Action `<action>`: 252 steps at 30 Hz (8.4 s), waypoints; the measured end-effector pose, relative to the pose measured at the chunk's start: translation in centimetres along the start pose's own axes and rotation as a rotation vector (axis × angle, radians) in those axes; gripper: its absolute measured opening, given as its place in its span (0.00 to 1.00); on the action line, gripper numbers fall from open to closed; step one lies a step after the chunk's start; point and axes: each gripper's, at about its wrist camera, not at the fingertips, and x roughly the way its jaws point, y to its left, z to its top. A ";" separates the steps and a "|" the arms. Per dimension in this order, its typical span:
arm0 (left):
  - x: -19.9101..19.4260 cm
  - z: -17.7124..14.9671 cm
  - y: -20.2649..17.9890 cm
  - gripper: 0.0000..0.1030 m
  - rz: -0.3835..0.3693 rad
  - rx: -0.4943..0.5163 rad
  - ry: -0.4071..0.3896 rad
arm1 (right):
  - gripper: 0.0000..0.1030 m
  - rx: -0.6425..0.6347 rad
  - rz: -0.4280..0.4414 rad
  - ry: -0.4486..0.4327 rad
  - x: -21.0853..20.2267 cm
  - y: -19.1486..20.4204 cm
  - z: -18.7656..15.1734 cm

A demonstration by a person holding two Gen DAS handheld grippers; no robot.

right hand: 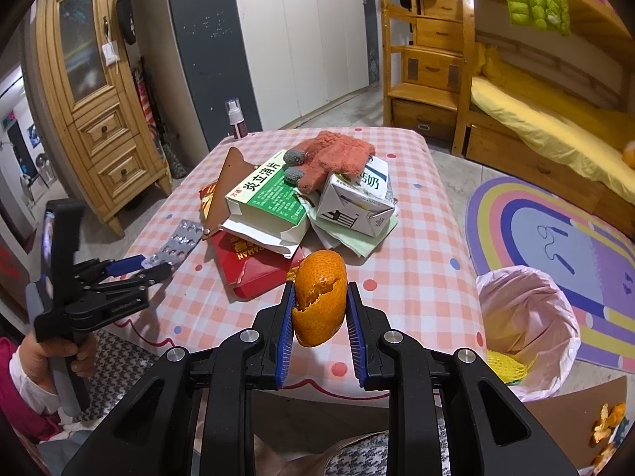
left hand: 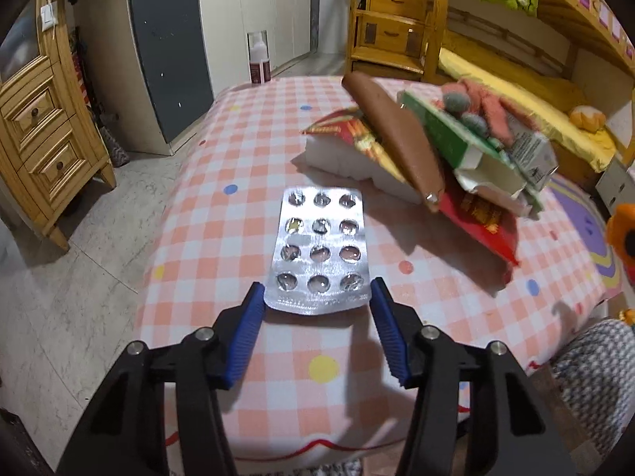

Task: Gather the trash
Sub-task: 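Drop the blister pack with the left gripper while the right drops the orange peel into the wastebasket, then move both grippers back over the table toward the remaining trash, then grasp the orange glove with the right gripper and lift it, then grasp the white milk carton with the left gripper while the right holds the glove, then drop the milk carton and orange glove into the wastebasket with both grippers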

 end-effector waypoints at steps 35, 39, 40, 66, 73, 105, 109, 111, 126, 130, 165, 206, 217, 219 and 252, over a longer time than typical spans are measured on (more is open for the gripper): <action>2.5 3.9 -34.6 0.53 -0.543 0.538 -0.064 | 0.25 0.433 -0.339 0.031 -0.3 -25.3 -7.6; 3.6 4.9 -36.6 0.53 -0.570 0.535 -0.061 | 0.25 0.451 -0.342 0.046 1.2 -27.2 -7.8; 3.7 5.2 -36.9 0.54 -0.575 0.531 -0.062 | 0.26 0.452 -0.341 0.045 1.4 -27.3 -7.7; -4.8 4.7 -20.2 0.79 -0.278 0.288 -0.113 | 0.47 0.281 -0.242 -0.103 -7.9 -13.9 -1.8; -8.3 2.5 -11.3 0.82 -0.151 0.138 -0.120 | 0.48 0.173 -0.176 -0.094 -8.5 -6.4 0.5; -11.3 1.3 -4.6 0.93 0.003 0.008 -0.135 | 0.73 0.064 -0.033 -0.106 -7.5 -0.6 -0.2; -9.4 2.4 -4.8 0.93 0.012 0.006 -0.124 | 0.73 0.050 -0.045 -0.080 -5.8 -0.8 0.9; -9.0 2.9 -4.6 0.93 0.004 -0.005 -0.122 | 0.72 0.048 -0.038 -0.074 -4.8 -1.0 1.9; -3.7 9.9 -3.2 0.93 0.062 -0.014 -0.139 | 0.46 0.006 -0.010 -0.003 6.2 -2.1 10.6; -1.5 11.9 -3.6 0.93 0.062 -0.006 -0.148 | 0.54 0.001 -0.018 0.023 9.7 -2.5 12.4; -3.4 7.9 -12.8 0.93 -0.095 0.149 -0.133 | 0.16 0.106 -0.224 -0.123 -3.2 -9.2 7.5; 0.1 8.9 -21.0 0.74 -0.213 0.230 -0.142 | 0.16 0.305 -0.199 -0.125 -3.8 -16.5 1.2; -4.1 6.8 -24.5 0.74 -0.478 0.313 -0.154 | 0.16 0.368 -0.320 -0.107 -7.0 -18.4 -2.3; -3.8 6.4 -26.1 0.74 -0.508 0.342 -0.147 | 0.16 0.384 -0.346 -0.101 -7.4 -19.0 -3.0; -1.7 8.9 -29.4 0.91 -0.477 0.334 -0.194 | 0.52 0.485 -0.387 -0.073 -5.3 -24.9 -3.5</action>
